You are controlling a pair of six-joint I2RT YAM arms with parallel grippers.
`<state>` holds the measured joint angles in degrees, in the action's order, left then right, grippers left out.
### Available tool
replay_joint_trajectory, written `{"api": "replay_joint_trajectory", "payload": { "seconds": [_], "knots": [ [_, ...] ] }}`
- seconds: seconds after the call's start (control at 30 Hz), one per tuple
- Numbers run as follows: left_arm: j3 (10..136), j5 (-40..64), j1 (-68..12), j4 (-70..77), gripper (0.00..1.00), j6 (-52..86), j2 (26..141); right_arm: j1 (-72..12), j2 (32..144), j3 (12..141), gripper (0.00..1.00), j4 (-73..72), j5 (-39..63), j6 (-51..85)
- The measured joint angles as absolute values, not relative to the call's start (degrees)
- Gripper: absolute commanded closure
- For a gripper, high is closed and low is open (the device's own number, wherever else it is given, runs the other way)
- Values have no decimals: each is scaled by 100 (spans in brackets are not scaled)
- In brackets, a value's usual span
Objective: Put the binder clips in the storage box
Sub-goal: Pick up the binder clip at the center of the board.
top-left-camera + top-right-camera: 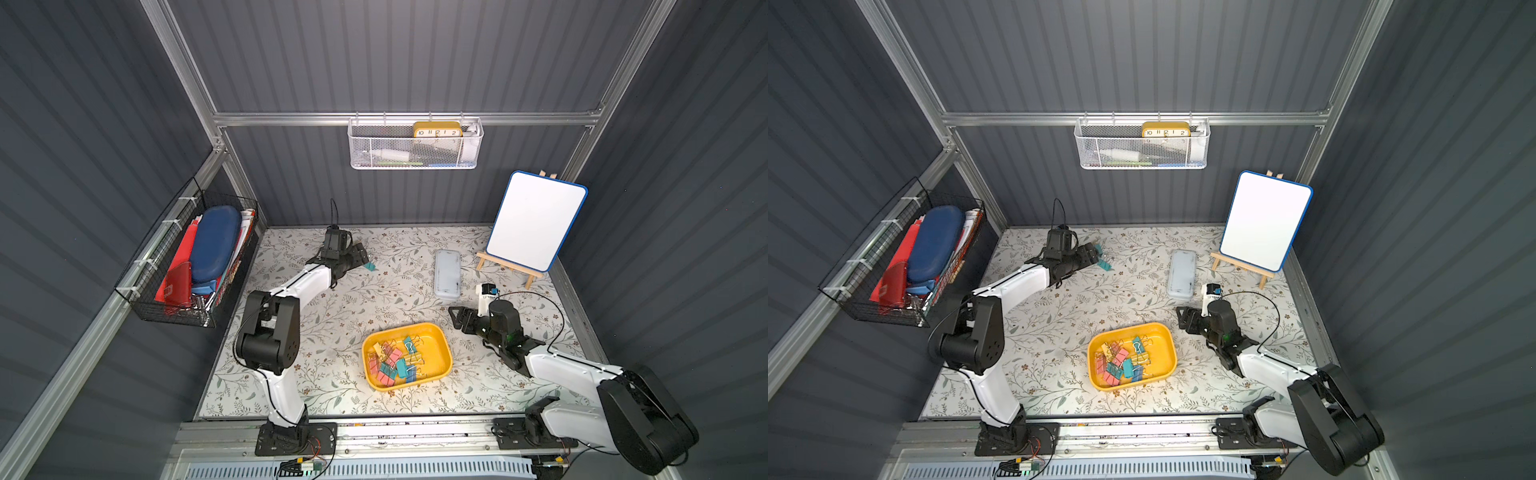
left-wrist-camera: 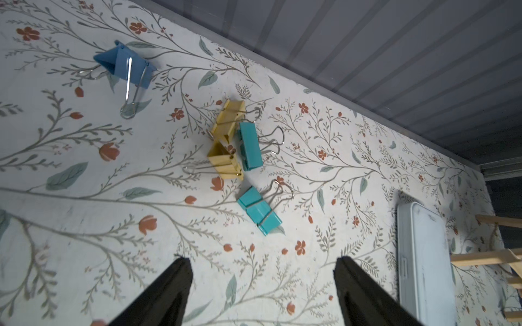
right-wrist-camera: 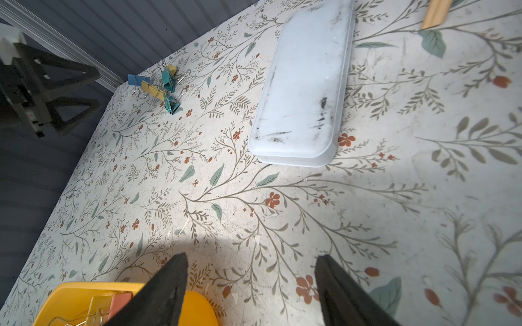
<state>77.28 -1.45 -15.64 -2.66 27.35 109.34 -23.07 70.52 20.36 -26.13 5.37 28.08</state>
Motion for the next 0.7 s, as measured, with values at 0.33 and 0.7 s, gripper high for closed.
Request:
{"api": "replay_joint_trajectory", "payload": {
  "seconds": [0.33,0.7],
  "knots": [
    [9170,-1052,-1708,-609,16,2150,12296,-2307,7052,2036,24,-2615,541,2816],
    [10447,-2366,-2453,-1485,16,1920,13413,-2307,7052,2036,24,-2613,561,2825]
  ]
}}
